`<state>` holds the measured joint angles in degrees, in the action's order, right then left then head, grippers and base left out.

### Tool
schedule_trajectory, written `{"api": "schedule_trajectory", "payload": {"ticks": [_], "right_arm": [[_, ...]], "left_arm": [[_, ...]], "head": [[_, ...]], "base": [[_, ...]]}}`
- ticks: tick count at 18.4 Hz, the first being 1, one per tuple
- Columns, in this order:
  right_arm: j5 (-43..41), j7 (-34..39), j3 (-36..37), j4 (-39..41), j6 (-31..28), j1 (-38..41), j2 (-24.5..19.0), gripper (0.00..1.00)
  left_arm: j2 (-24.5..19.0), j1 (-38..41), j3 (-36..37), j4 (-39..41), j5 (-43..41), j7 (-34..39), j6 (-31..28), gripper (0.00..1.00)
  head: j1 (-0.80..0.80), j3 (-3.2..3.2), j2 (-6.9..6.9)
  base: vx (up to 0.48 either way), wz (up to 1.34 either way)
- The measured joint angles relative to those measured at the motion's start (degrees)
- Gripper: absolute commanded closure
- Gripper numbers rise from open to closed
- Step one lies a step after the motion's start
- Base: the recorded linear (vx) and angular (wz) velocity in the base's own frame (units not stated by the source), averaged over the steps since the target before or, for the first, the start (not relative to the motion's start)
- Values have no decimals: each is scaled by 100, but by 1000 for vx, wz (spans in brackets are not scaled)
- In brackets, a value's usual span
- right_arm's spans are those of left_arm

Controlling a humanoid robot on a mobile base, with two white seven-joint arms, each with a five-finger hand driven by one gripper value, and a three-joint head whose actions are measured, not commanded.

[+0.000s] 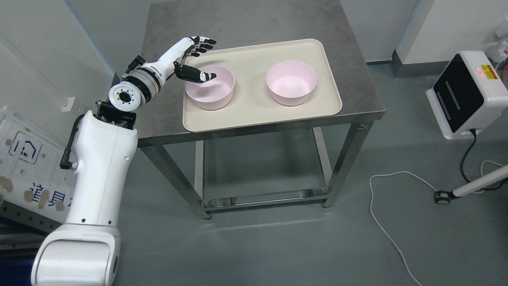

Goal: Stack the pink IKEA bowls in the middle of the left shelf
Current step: 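Grasp the rim of the nearer pink bowl with the left hand and lift it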

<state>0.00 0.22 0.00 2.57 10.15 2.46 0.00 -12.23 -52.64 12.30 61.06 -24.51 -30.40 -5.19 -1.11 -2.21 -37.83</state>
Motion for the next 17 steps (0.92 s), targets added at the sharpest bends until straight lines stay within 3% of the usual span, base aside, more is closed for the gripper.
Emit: {"api": "schedule_trajectory", "payload": {"ticks": [5, 11, 17], "right_arm": [[0, 0, 0, 0, 0, 0, 0, 0], [0, 0, 0, 0, 0, 0, 0, 0], [0, 0, 0, 0, 0, 0, 0, 0]], "left_arm": [[17, -221, 328, -263, -420, -160, 45, 42], [39, -424, 644, -463, -807, -261, 79, 66], [89, -540, 833, -562, -1106, -266, 436, 71]], "head": [[0, 0, 0], [0, 0, 0], [0, 0, 0]], "base": [[0, 0], [0, 0], [0, 0]]}}
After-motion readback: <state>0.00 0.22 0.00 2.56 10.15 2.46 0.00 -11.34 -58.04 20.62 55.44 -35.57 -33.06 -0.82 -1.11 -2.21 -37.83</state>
